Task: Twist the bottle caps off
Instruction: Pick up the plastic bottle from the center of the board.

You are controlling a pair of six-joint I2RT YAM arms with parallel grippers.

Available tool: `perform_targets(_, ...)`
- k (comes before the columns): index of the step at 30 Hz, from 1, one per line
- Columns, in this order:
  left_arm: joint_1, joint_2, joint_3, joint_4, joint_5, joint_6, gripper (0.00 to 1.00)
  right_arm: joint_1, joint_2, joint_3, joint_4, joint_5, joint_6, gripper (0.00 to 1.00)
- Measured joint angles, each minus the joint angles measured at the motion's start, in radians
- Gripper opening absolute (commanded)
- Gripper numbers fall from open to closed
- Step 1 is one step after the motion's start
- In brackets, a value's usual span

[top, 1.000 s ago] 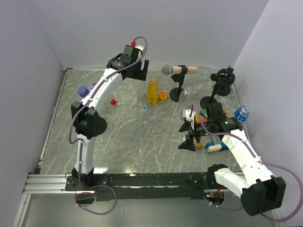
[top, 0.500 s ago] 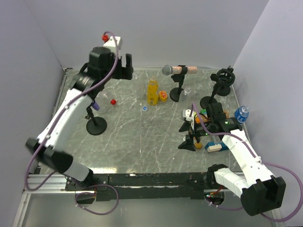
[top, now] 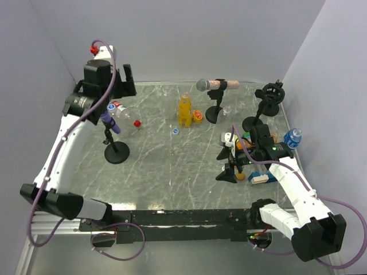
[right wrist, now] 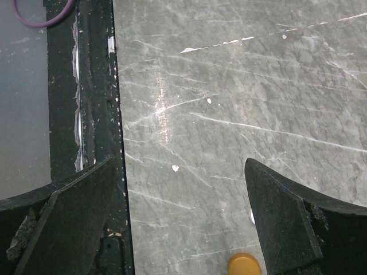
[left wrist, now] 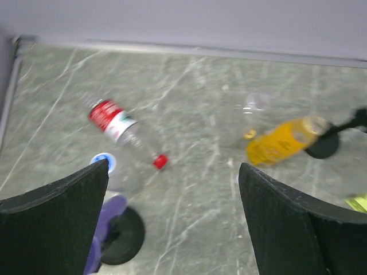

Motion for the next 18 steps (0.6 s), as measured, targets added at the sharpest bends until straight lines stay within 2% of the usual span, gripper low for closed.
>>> perform_targets(4,0.074,0.079,0.069,-0.086,-0.025,-0.021,0.94,0.0,0.0,0.0,0.0,0.0,0.0,0.99)
perform_targets(8,0.097,0.16,0.116,-0.173,-0.064,-0.021,0.88,0.0,0.0,0.0,0.0,0.0,0.0,0.99)
perform_targets(18,0.167,0.315,0.14,-0.265,-0.102,0.002,0.74,0.0,-0.007,0.0,0.0,0.0,0.0,0.99)
